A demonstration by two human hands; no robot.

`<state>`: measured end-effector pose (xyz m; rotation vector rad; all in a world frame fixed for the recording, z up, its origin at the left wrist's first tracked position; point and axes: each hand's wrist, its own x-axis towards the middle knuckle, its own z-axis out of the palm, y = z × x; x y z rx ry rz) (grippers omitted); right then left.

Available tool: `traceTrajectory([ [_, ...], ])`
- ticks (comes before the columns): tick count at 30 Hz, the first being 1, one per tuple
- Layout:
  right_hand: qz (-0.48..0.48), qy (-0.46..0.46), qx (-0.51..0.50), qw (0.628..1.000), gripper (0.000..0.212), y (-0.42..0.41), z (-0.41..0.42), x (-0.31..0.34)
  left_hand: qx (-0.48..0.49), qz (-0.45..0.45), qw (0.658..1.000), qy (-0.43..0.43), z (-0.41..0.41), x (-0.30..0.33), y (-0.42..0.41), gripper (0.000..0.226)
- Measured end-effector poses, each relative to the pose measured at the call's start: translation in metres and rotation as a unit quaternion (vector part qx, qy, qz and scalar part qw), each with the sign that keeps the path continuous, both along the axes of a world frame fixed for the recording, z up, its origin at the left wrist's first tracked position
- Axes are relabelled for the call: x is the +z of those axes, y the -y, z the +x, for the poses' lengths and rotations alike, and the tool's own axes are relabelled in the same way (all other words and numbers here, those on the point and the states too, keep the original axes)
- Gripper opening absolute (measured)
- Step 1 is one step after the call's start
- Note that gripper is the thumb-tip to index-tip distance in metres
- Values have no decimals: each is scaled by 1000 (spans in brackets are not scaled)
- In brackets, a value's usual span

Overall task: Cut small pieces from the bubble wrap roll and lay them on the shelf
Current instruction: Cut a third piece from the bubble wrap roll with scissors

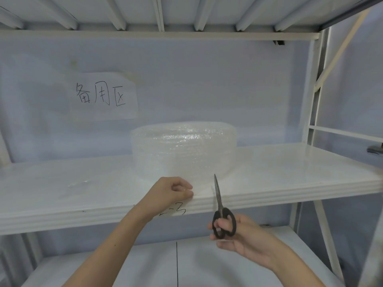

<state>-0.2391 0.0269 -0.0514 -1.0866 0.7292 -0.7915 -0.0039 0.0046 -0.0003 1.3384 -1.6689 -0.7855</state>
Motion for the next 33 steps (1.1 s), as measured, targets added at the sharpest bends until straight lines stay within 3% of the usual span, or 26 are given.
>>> traceTrajectory([
  [4, -17, -6, 53, 998, 35, -4, 3, -15, 2, 2, 999, -32, 0, 1, 0, 6],
  [10, -48, -45, 108, 992, 64, -4, 3, -24, -9, 11, 999, -50, 1, 4, 2, 9],
  [26, -50, -11, 94, 994, 49, 22, 33, -11, -9, 42, 997, -65, -2, 7, 1, 17],
  [33, -82, 15, 103, 991, 48, 29, 32, -13, -14, 36, 999, -27, -4, 6, 2, 16],
])
